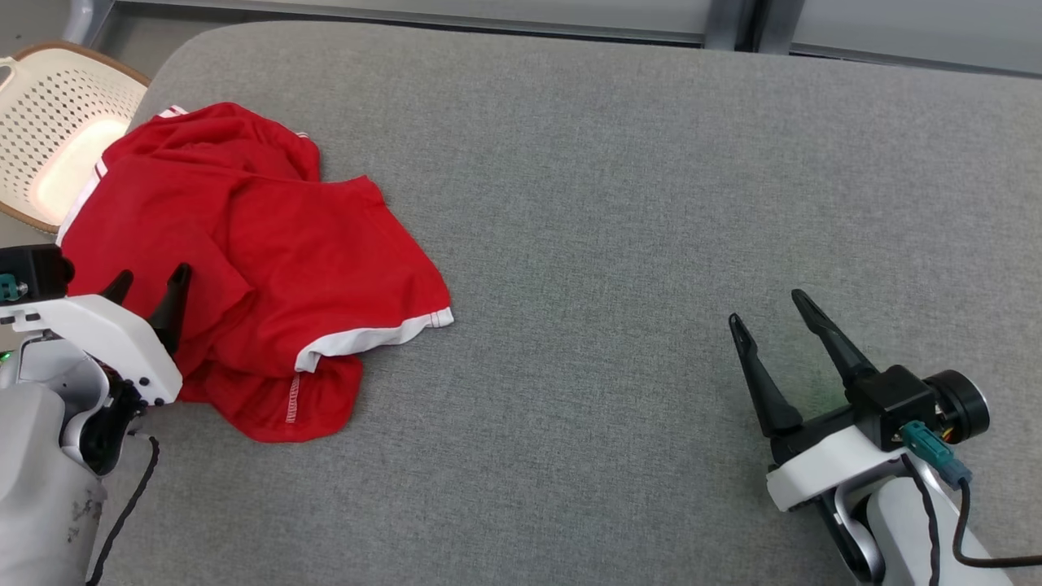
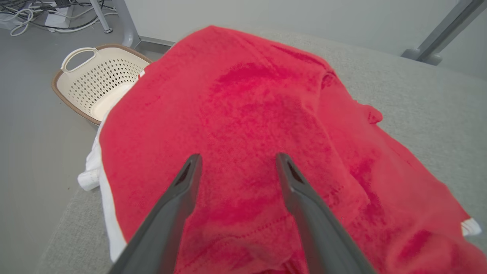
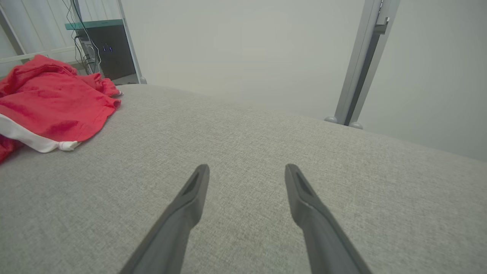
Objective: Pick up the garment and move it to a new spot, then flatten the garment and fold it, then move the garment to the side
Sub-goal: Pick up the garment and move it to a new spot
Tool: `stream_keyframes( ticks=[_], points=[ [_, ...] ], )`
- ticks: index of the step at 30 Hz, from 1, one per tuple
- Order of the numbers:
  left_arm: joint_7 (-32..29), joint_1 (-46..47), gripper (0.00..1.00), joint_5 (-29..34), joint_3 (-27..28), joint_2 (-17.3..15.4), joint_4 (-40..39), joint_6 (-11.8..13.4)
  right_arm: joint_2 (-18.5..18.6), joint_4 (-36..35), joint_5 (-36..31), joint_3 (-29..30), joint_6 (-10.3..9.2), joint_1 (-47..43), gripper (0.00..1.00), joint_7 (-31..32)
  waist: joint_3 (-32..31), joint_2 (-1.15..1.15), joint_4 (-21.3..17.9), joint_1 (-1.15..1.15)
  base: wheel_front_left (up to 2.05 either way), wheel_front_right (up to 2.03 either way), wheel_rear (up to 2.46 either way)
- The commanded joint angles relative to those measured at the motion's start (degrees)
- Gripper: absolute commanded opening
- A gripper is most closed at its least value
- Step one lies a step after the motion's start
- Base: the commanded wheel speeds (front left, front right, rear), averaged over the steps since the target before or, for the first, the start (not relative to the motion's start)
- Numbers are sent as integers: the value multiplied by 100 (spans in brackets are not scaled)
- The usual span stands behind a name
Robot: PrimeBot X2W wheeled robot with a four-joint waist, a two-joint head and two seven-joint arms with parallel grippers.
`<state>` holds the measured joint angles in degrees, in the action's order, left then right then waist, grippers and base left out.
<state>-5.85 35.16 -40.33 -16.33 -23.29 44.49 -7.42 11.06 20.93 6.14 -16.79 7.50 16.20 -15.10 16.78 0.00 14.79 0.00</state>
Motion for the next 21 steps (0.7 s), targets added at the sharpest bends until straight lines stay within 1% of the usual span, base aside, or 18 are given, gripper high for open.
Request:
stream_keyframes(
  ticks=[1,7,8,9,15,21],
  points=[
    [-10,146,100,-54,-52,-87,96,-4,50,-44,-32,22,-2,73,100,21,91,0,-46,0,0,0,0],
    [-10,419,100,-268,-271,-61,511,-5,82,-75,-48,38,-2,170,100,27,269,0,-120,0,0,0,0],
    [-19,456,66,-250,-347,-73,551,-5,84,-70,-50,42,-2,170,100,28,288,0,-129,0,0,0,0],
    [3,487,0,-273,-404,-73,578,-5,87,-67,-56,47,-2,166,100,28,300,0,-133,0,0,0,0],
    [415,647,0,-319,-651,-84,838,-5,56,-14,-77,98,-2,134,100,24,227,0,-106,0,0,0,0],
    [701,674,0,-377,-813,-153,842,-5,-19,68,-32,80,-2,105,100,10,40,0,-60,0,0,0,0]
  ],
)
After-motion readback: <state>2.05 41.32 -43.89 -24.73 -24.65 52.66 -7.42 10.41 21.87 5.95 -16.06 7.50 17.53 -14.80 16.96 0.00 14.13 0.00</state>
